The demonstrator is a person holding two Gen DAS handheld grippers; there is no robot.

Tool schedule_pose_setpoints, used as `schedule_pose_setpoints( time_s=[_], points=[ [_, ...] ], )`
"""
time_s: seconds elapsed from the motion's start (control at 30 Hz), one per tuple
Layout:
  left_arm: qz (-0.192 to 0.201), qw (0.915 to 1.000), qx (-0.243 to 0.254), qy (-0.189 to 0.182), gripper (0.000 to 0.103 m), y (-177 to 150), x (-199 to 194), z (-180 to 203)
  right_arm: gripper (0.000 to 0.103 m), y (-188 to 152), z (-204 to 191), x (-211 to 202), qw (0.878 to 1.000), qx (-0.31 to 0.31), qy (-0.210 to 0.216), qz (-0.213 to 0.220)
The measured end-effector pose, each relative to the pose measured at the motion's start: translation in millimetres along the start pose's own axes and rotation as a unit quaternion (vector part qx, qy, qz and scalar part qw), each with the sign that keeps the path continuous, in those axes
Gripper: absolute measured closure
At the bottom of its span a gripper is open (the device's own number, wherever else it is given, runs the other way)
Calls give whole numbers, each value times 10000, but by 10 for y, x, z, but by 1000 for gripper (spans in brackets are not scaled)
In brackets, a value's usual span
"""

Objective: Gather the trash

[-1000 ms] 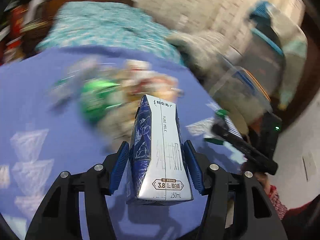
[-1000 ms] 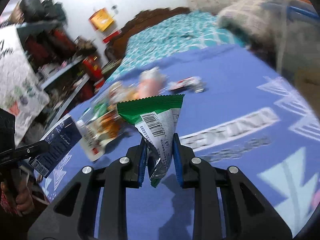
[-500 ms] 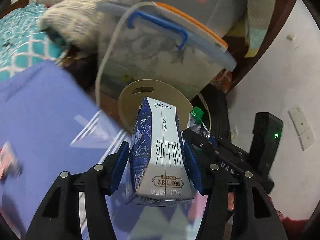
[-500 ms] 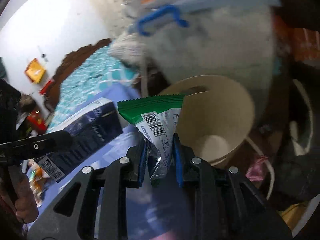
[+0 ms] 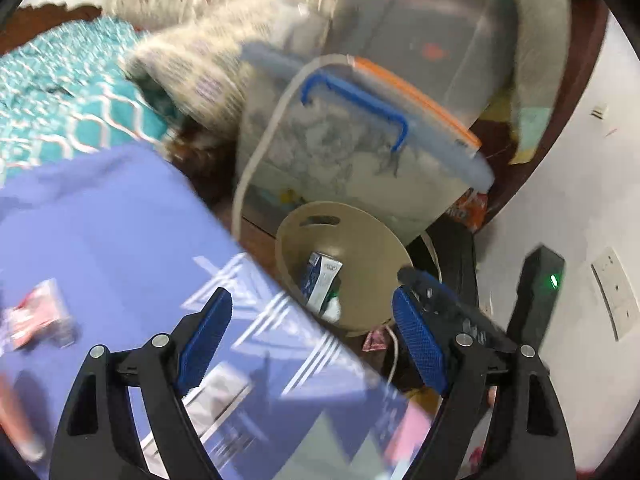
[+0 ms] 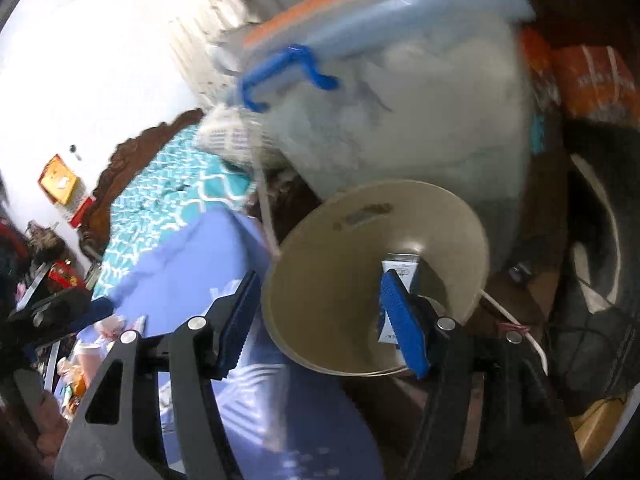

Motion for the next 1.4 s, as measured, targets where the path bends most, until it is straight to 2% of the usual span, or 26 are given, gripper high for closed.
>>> schedule_pose_setpoints(
  time_s=[0.03,0.1,0.17,0.2,0.27,0.3,0.37,0.47,0.5,0.57,0.63,0.7,0.77,0.83,0.87,0.9,0.93,0.97,1.0,1.1,1.17,1.27,1.4],
  points=[
    [84,9999,15,100,24,-98,-181,-47,41,-48,-116,-23,9999,-95,102,-11],
    [235,9995,-9,232,24,-355,-581,-160,54,-138,-334,-19,9992,-252,294,-131],
    [325,9988,-89,357,24,-552,-849,-267,59,-345,-673,19,9962,-490,602,-403],
    [385,9980,-198,450,24,-749,-1077,-375,61,-448,-829,33,9941,-594,739,-531],
    [421,9964,-329,653,25,-1009,-1352,-520,62,-713,-1168,77,9875,-819,1043,-850],
    [445,9939,-452,907,25,-1245,-1574,-660,62,-874,-1351,107,9827,-930,1211,-1051],
    [472,9893,-659,1213,25,-1532,-1859,-852,63,-1272,-1754,185,9683,-1187,1572,-1538],
    [519,9734,-1322,1800,24,-2033,-2311,-1269,63,-1721,-2201,272,9506,-1583,1831,-1946],
    [525,9631,-1674,2042,24,-2233,-2468,-1477,63,-1845,-2351,294,9455,-1705,1894,-2026],
    [438,9479,-2196,2266,24,-2479,-2607,-1748,61,-2017,-2659,319,9372,-1957,2008,-2076],
    [524,9431,-2557,2059,24,-2613,-2644,-1903,60,-2157,-3018,340,9266,-2247,2164,-2102],
    [572,9429,-2757,1780,25,-2676,-2589,-1970,38,-2257,-3284,406,9176,-2508,2203,-2158],
    [532,9444,-2805,1631,25,-2679,-2510,-2000,27,-2394,-3567,495,9111,-2885,2134,-2028],
    [499,9440,-2873,1543,28,-2699,-2398,-2041,27,-2545,-3815,659,9040,-3288,1939,-1924],
    [461,9437,-2943,1435,33,-2699,-2332,-2051,33,-2608,-3872,719,9004,-3424,1853,-1939],
    [404,9446,-2984,1305,53,-2706,-2273,-2041,56,-2652,-3902,803,8946,-3580,1753,-2021],
    [337,9458,-2993,1213,78,-2731,-2253,-2041,68,-2720,-3907,855,8886,-3695,1665,-2149],
    [277,9481,-2973,1093,89,-2739,-2204,-2015,68,-2784,-3905,859,8855,-3738,1599,-2248],
    [308,9525,-2883,934,94,-2752,-2211,-1953,69,-2788,-3908,786,8871,-3689,1722,-2175],
    [485,9605,-2558,978,94,-2807,-2397,-1801,70,-2722,-3770,385,8909,-3757,1975,-1613],
    [640,9631,-2406,1020,98,-2885,-2570,-1698,70,-2643,-3624,78,9007,-3607,2100,-1205],
    [772,9643,-2275,1113,99,-3027,-2772,-1591,69,-2582,-3316,-190,9157,-3212,2109,-1175],
    [721,9607,-2380,1232,99,-3249,-2887,-1573,69,-2635,-2973,-256,9294,-2856,1860,-1415]
  ],
)
Point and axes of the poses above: each gripper's, at about its wrist camera, not at the fingertips, and x roughly the way its jaws point, z to its right, y to its top, the point moved 4 cm from there along x, roughly the way its jaws point, and after that the axes turned 10 degrees about x, right-handed, at the moved point
